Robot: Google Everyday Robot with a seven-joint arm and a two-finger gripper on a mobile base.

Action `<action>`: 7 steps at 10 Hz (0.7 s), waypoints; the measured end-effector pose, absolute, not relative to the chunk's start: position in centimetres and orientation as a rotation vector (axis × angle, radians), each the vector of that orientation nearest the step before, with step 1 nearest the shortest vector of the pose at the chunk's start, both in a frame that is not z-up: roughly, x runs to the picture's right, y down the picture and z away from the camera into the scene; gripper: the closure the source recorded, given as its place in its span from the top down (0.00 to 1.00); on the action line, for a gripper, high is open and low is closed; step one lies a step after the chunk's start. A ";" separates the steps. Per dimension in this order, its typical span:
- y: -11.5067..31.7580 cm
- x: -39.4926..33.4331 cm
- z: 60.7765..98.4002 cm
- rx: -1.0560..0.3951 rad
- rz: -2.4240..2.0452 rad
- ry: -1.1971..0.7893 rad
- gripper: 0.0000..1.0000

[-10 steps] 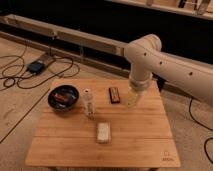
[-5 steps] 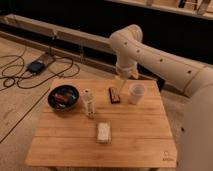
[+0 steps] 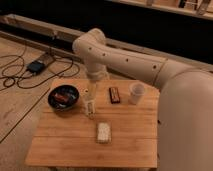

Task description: Move the arm in a circular motion

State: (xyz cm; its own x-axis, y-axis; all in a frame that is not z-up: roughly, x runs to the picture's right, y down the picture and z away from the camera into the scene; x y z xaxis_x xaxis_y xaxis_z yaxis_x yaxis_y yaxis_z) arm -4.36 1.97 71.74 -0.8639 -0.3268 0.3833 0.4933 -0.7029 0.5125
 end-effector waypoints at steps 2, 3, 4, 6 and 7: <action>5.9 -6.6 68.4 -0.303 -2.639 -0.954 0.80; 8.2 -7.0 66.2 -0.259 -2.686 -1.011 0.80; 10.4 -6.4 63.6 -0.217 -2.715 -1.071 0.80; 13.1 -3.9 60.0 -0.175 -2.714 -1.153 0.80; 14.0 -2.1 58.8 -0.171 -2.694 -1.178 0.80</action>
State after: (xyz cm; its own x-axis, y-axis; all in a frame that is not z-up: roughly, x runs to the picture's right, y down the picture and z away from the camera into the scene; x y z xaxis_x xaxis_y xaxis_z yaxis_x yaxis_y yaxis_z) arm -2.12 13.99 58.85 -0.9741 -0.1320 0.1833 0.2242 -0.6639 0.7134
